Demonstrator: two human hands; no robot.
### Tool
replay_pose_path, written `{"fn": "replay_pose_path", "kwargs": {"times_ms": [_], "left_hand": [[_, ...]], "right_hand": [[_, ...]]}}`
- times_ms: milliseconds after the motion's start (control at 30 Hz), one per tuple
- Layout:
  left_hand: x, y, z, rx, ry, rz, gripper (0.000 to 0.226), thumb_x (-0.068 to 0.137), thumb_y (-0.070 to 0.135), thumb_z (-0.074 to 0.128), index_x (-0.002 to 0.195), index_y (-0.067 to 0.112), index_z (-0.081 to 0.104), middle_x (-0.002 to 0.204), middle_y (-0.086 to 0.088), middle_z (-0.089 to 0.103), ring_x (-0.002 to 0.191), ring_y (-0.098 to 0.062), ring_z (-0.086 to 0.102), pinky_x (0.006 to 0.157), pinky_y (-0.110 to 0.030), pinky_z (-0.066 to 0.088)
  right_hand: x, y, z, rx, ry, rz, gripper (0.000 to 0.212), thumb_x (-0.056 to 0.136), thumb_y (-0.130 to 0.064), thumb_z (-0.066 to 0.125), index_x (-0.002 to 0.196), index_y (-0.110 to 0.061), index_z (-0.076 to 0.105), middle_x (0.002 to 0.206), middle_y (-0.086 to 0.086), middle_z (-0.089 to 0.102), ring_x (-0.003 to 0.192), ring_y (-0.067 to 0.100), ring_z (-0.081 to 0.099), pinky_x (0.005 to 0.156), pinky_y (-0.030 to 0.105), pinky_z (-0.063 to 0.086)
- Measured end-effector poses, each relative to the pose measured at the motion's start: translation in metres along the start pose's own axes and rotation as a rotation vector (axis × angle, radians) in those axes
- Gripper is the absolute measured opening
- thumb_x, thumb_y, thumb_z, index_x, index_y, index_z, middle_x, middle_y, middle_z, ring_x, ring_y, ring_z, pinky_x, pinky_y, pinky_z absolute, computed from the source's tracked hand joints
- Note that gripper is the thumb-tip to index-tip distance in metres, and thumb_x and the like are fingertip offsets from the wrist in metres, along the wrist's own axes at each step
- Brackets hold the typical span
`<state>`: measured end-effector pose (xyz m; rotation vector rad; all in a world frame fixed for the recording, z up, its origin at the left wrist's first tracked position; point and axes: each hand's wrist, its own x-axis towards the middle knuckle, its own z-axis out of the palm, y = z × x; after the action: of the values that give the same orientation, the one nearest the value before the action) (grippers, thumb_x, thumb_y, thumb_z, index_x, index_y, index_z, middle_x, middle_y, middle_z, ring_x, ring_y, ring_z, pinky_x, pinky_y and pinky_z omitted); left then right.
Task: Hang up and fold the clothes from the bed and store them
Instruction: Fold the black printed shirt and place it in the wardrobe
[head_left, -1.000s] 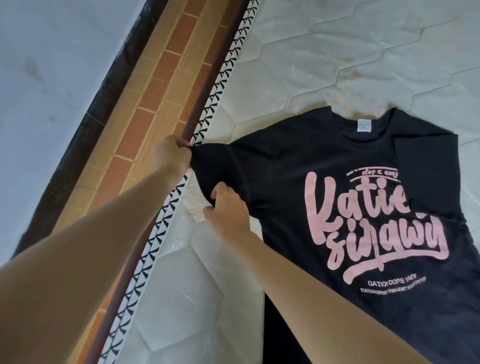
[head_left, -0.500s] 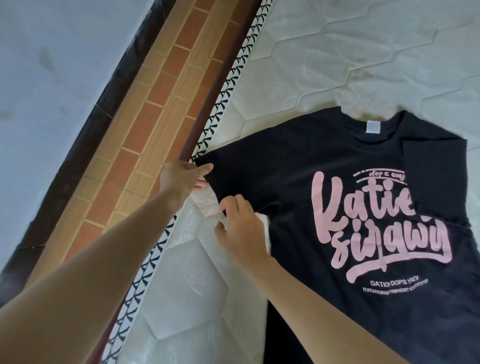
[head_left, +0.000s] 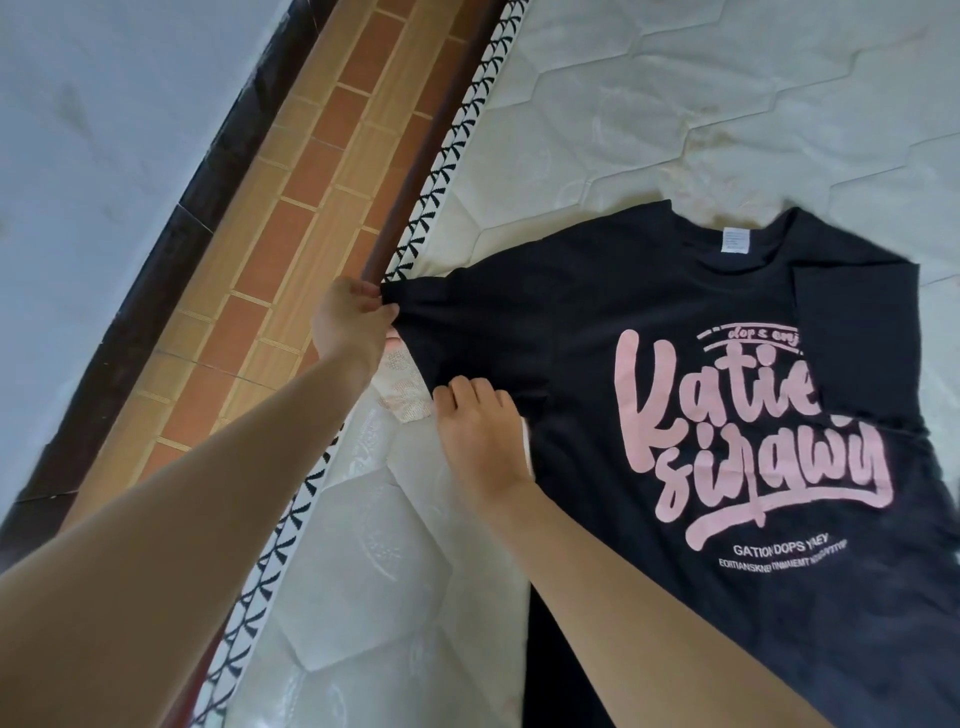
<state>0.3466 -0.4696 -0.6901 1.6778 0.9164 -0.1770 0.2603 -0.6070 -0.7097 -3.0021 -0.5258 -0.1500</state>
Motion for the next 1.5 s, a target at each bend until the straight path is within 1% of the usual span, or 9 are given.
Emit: {"fn": "replay_pose_path", "kwargs": {"times_ms": [133, 233, 433, 633, 867, 1067, 1200, 1367, 1500], "left_hand": [[-0.006, 0.005, 0.003, 0.069, 0.024, 0.093, 0.021, 0.09, 0.0, 0.063, 0.105, 0.012, 0.056, 0.108, -0.009, 0.066, 0.073, -0.025, 0.072, 0.068, -0.04, 0.062], [-0.015, 0.019, 0.009, 0.017, 0.044, 0.138, 0.023, 0.09, -0.004, 0.058, 0.109, 0.01, 0.057, 0.104, -0.008, 0.064, 0.061, -0.019, 0.069, 0.054, -0.028, 0.059], [-0.023, 0.042, 0.022, 0.054, 0.062, 0.177, 0.024, 0.088, -0.004, 0.055, 0.106, 0.012, 0.055, 0.11, -0.013, 0.062, 0.061, -0.019, 0.068, 0.048, -0.019, 0.054], [-0.02, 0.038, 0.02, 0.108, 0.118, 0.128, 0.024, 0.088, -0.007, 0.054, 0.103, 0.011, 0.055, 0.11, -0.016, 0.064, 0.063, -0.022, 0.067, 0.042, -0.016, 0.05], [-0.03, 0.054, 0.023, 0.082, 0.153, 0.149, 0.022, 0.085, 0.004, 0.063, 0.102, 0.014, 0.055, 0.103, -0.016, 0.067, 0.053, -0.011, 0.067, 0.049, -0.02, 0.055], [-0.057, 0.093, 0.072, 0.129, 0.069, 0.314, 0.022, 0.084, 0.004, 0.057, 0.103, 0.014, 0.056, 0.079, -0.005, 0.065, 0.051, -0.009, 0.068, 0.072, -0.04, 0.059], [-0.077, 0.11, 0.13, 0.23, -0.082, 0.511, 0.018, 0.083, 0.004, 0.056, 0.098, 0.013, 0.057, 0.056, 0.004, 0.056, 0.05, -0.011, 0.067, 0.061, -0.031, 0.052], [-0.078, 0.099, 0.2, 0.469, -0.28, 0.584, 0.028, 0.088, 0.012, 0.056, 0.116, 0.013, 0.056, 0.083, -0.004, 0.068, 0.079, -0.022, 0.069, 0.077, -0.038, 0.055], [-0.076, 0.072, 0.227, 0.646, -0.512, 0.541, 0.04, 0.095, 0.02, 0.055, 0.135, 0.015, 0.05, 0.109, 0.001, 0.066, 0.103, -0.019, 0.062, 0.09, -0.031, 0.05]], "right_hand": [[-0.002, 0.002, -0.001, 0.251, 0.021, 0.098, 0.023, 0.057, 0.0, 0.079, 0.071, -0.015, 0.067, 0.059, -0.004, 0.054, 0.047, 0.013, 0.049, 0.04, 0.019, 0.029], [-0.007, 0.01, -0.005, 0.505, 0.111, 0.11, 0.02, 0.082, -0.004, 0.051, 0.087, -0.012, 0.068, 0.071, -0.001, 0.058, 0.05, 0.016, 0.052, 0.035, 0.024, 0.037], [-0.006, 0.014, -0.015, 0.093, -0.214, -0.024, 0.065, 0.047, -0.02, 0.088, 0.109, -0.023, 0.069, 0.087, 0.001, 0.056, 0.059, 0.013, 0.044, 0.038, 0.022, 0.028], [0.01, 0.008, -0.031, -0.106, -0.407, -0.001, 0.054, 0.019, -0.021, 0.075, 0.071, -0.026, 0.065, 0.065, -0.009, 0.052, 0.052, 0.006, 0.045, 0.041, 0.023, 0.018], [0.018, 0.029, -0.045, 0.257, -0.013, 0.005, 0.037, 0.047, -0.014, 0.085, 0.055, -0.016, 0.049, 0.051, -0.004, 0.036, 0.047, 0.012, 0.024, 0.04, 0.02, 0.01], [0.0, 0.093, -0.071, 0.647, 0.179, 0.329, 0.025, 0.082, -0.022, 0.06, 0.067, -0.023, 0.04, 0.06, -0.012, 0.041, 0.05, 0.011, 0.038, 0.042, 0.023, 0.033], [-0.017, 0.13, -0.074, 0.811, 0.068, 0.617, 0.027, 0.089, -0.021, 0.068, 0.069, -0.015, 0.049, 0.057, -0.005, 0.051, 0.052, 0.016, 0.048, 0.05, 0.025, 0.042], [-0.034, 0.162, -0.062, 0.953, -0.061, 0.966, 0.028, 0.091, -0.024, 0.064, 0.068, -0.022, 0.048, 0.057, -0.008, 0.052, 0.059, 0.006, 0.056, 0.055, 0.017, 0.043], [-0.053, 0.173, -0.042, 1.026, -0.202, 1.145, 0.012, 0.09, -0.022, 0.056, 0.085, -0.013, 0.062, 0.079, 0.005, 0.069, 0.08, 0.026, 0.067, 0.076, 0.043, 0.057]]}}
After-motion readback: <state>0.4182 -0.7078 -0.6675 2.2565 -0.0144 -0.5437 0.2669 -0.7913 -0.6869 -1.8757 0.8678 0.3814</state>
